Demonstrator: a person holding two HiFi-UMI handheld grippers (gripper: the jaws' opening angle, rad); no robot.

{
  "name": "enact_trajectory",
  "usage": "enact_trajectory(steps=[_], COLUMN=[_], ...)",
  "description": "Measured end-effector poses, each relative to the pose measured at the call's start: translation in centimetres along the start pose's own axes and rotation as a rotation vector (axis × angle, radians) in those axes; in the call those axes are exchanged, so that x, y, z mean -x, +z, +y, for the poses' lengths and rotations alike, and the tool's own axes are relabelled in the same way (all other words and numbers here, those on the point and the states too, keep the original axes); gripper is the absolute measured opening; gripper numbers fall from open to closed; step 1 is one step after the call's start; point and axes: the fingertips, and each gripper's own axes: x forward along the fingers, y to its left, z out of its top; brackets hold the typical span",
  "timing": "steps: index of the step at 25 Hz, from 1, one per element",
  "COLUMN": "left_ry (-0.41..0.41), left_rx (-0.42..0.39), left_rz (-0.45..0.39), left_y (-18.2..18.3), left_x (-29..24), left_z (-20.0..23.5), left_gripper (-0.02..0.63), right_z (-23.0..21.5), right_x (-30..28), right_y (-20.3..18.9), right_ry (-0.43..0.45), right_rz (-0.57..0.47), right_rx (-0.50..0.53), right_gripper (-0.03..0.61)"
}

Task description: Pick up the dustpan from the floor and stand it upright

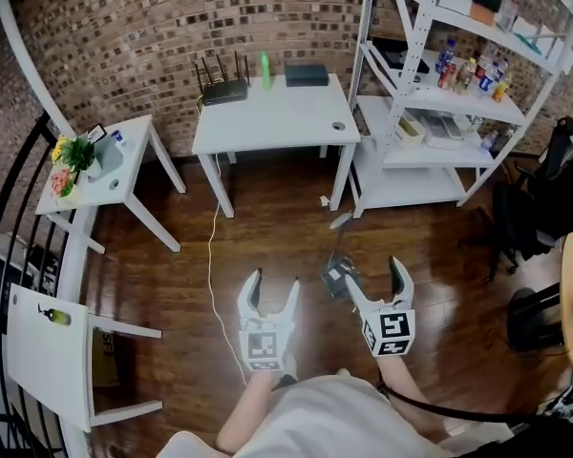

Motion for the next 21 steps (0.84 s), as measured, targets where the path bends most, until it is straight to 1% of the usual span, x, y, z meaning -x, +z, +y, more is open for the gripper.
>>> enact_trajectory(steps=[1, 3, 6, 9, 11, 15, 21], left_ry=[-0.011, -0.015, -0.007, -0.007, 0.000, -0.004, 0.005], left_rx=[-0.009, -0.021, -0.025, -0.055, -0.065, -0.071, -0.069], left_rz=[-0.009, -0.025, -0.022, -0.024, -0.033, -0.030, -0.031], left_y=[0.5, 1.4, 1.8, 1.9, 2.2, 2.0, 1.8], left_x=[-0.1, -0.4, -1.2, -1.2, -1.1, -0.8, -0.2], left_z=[-1.3, -3.3, -4.8, -6.2, -6.8, -7.4, -7.6], left_gripper=[0.328, 0.308, 0.308, 0.308, 0.308, 0.308, 0.308], right_z=[-0.7, -1.8, -2.4, -3.2, -3.7, -4.0, -2.8], right_x=[0.8, 1.8, 1.8, 2.6, 3.2, 3.6, 3.5], right_y=[0.3, 0.7, 0.9, 1.6, 2.2, 2.2, 1.9], right_ry=[-0.014, -0.020, 0.011, 0.019, 0.019, 0.020, 0.070], right_rz=[-0.009, -0.023, -0.037, -0.077, -0.098, -0.105, -0.111], right_rx=[-0.021, -0.041, -0.005, 0.031, 0.046, 0.048, 0.043], right_gripper=[0.411, 0.408, 0.399, 0.396, 0.393, 0.388, 0.385])
